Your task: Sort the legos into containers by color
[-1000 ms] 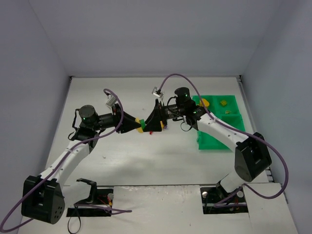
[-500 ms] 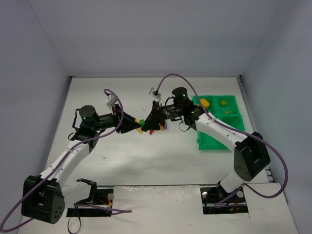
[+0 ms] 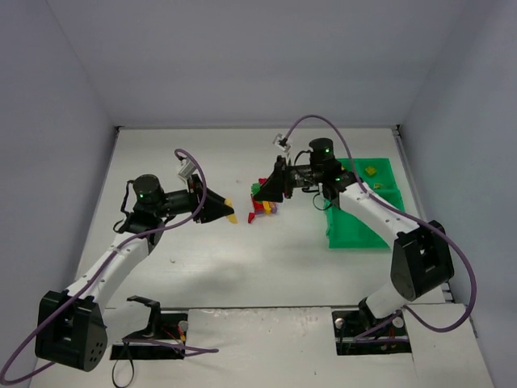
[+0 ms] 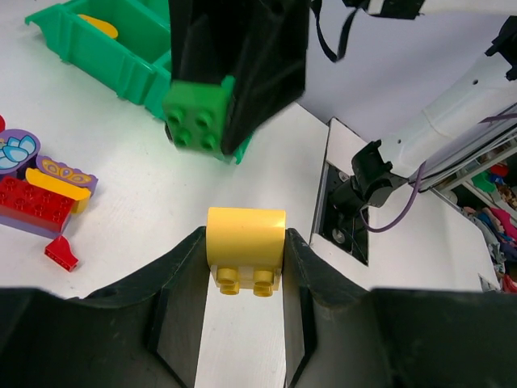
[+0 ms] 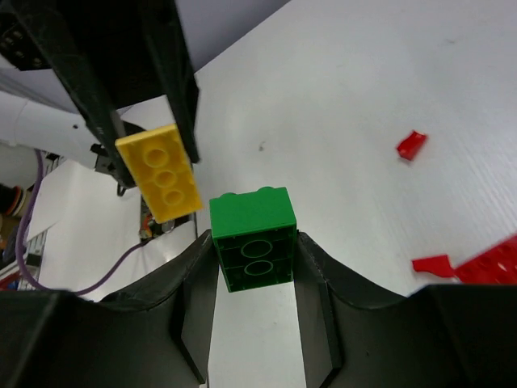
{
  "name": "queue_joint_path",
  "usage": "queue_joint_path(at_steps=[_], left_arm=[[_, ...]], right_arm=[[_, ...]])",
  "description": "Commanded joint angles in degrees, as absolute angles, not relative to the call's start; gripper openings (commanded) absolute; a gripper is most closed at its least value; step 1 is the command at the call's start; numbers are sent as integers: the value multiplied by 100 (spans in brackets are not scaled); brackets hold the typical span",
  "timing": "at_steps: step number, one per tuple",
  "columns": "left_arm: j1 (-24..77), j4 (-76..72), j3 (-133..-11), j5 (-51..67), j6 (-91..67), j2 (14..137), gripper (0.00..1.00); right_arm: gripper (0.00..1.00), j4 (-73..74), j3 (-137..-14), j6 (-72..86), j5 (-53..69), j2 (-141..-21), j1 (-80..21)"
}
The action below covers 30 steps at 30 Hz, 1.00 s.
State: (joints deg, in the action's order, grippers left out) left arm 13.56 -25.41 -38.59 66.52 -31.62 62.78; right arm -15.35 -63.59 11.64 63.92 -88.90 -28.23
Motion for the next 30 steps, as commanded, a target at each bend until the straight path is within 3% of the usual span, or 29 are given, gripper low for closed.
queue_joint_path(at_steps=[1,6,10,13,19,26,30], left_arm=[[1397,-2760,-4043,6882,-2944,6196,0],[1397,-2488,-4104,6636,-2927,6179,0],[1415,-1699,-4384,6197,-2769,6170,0],[1441,-610,-4683,5696,-2585,6109,0],[1520,357,-5062,4993,-2426,5880,0],[1626,747,-5264,4606,-2434,5827,0],[1643,984,-5396,4404,-2487,5949,0]], right_arm=[[0,-1688,-6320,993,6609,-8429,-2400],[0,-986,-6275,677,5568,-8236,-1392],[0,-291,-6302,817,1236,-8174,-889],[0,-80,-6345,1246,21,-8165,-363],[0,-26,-6617,1617,-1080,-8497,306],[9,-26,-7136,1644,-651,-9289,782],[24,-26,-7426,1556,-317,-9746,817]])
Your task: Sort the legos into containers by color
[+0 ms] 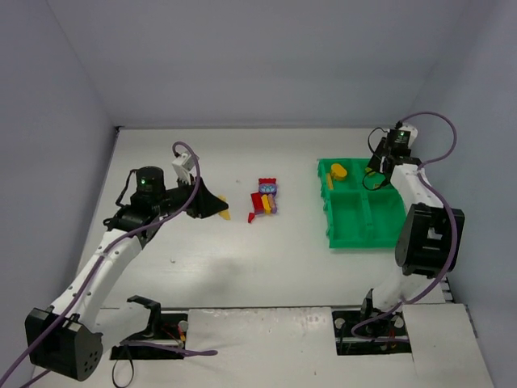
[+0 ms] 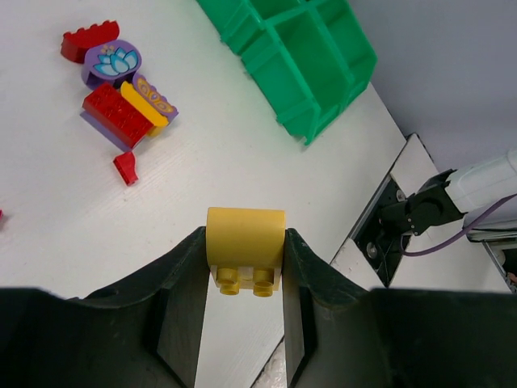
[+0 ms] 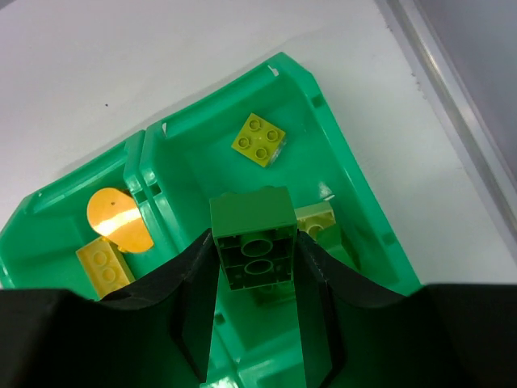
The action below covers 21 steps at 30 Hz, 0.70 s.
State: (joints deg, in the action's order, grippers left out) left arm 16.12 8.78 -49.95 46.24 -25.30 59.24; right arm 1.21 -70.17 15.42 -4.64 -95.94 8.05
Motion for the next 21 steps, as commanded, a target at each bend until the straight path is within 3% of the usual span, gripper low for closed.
queue_joint_path(at_steps=[1,6,10,15,21], left_arm=[[1644,1106,-5431,4369,-2505,5994,0],[1687,1116,-5528,4289,-2751,6187,0],[1793,862,-5555,4114,-3110,6240,0],[1837,555,-5660,3956,-3611,6477,0],[1863,115,-5871,3674,-4420,6828,0]], right_arm=[[27,-26,-7462,1573,-308,-9782,817],[53,-26,-7506,1635,-185,-9783,835],[65,-26,-7418,1582,25,-9502,826],[65,-175,-7076,1512,754,-8720,677],[64,-632,-6496,879,2467,-7753,-649]])
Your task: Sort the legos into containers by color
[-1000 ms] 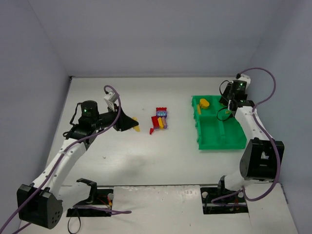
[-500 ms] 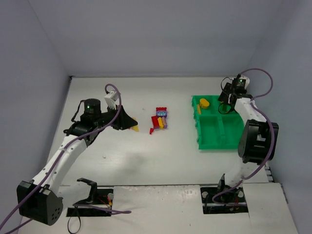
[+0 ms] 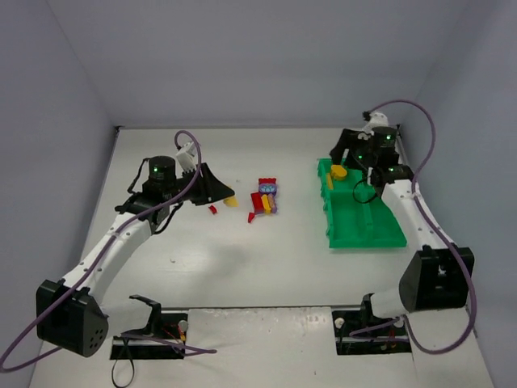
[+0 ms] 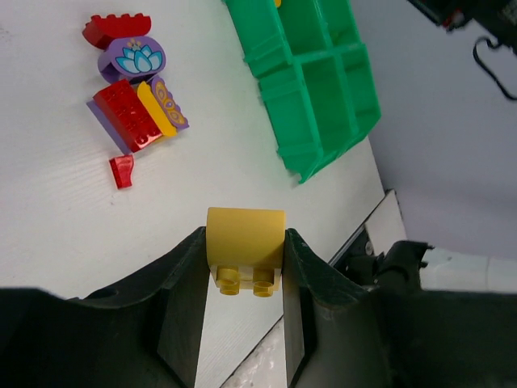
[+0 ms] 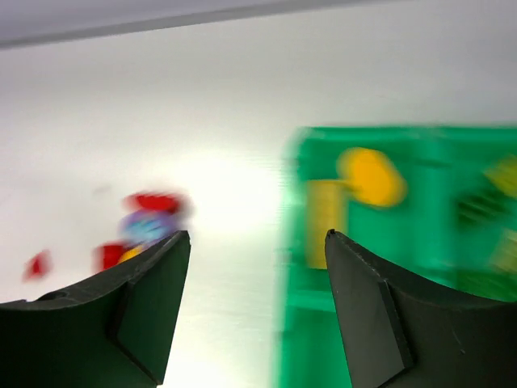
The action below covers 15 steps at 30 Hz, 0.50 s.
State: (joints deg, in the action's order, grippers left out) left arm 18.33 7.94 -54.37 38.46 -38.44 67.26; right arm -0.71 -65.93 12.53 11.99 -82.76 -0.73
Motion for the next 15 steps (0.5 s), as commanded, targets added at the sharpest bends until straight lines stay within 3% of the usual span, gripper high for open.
queue_joint_path(at_steps=[1,5,15], left_arm=[[1889,97,-5915,3587,-4656,6881,0],[1969,-289,-6021,3305,-5316,7128,0],[2399,-905,-6275,2944,-6011,7427,0]], right_arm=[[64,-676,-6443,835,2670,-7674,-1033],[67,-887,-6311,826,2883,-7392,-2046],[70,-1072,-6863,827,2664,-7910,-3417]])
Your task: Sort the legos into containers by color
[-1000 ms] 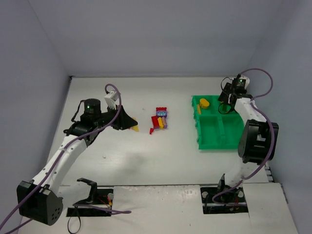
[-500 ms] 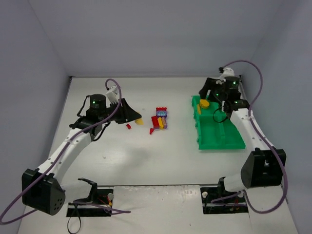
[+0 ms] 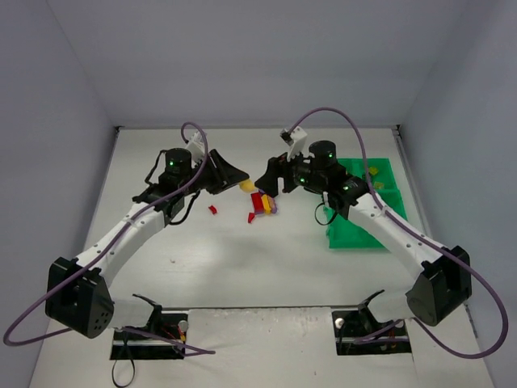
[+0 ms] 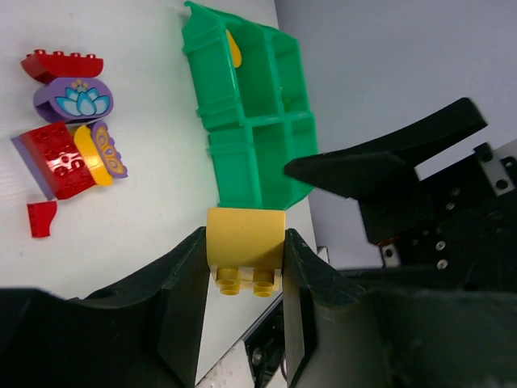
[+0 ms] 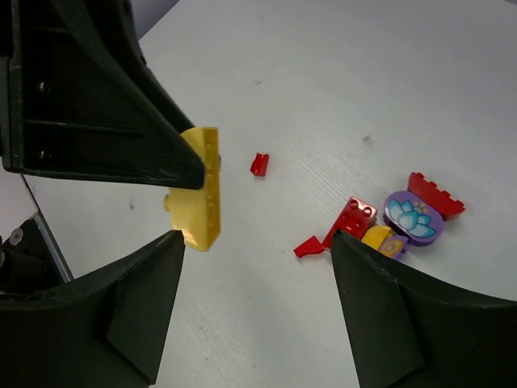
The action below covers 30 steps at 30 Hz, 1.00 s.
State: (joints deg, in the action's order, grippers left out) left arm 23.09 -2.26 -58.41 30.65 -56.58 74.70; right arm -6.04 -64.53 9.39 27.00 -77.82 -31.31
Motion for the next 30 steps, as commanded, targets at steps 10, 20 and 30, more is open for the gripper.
queue_joint_path(at_steps=[10,20,30], left_arm=[[2470,-861,-6302,2830,-6073,7471,0],[2566,-923,-6231,2918,-6144,7427,0],[2496,420,-6135,1778,-5310,6900,63]], right_arm=[[64,-1169,-7093,747,2532,-8235,-3867],[7,-1187,-7102,633,2180,-8288,-3938],[0,-818,-6786,518,1214,-8121,-3360]])
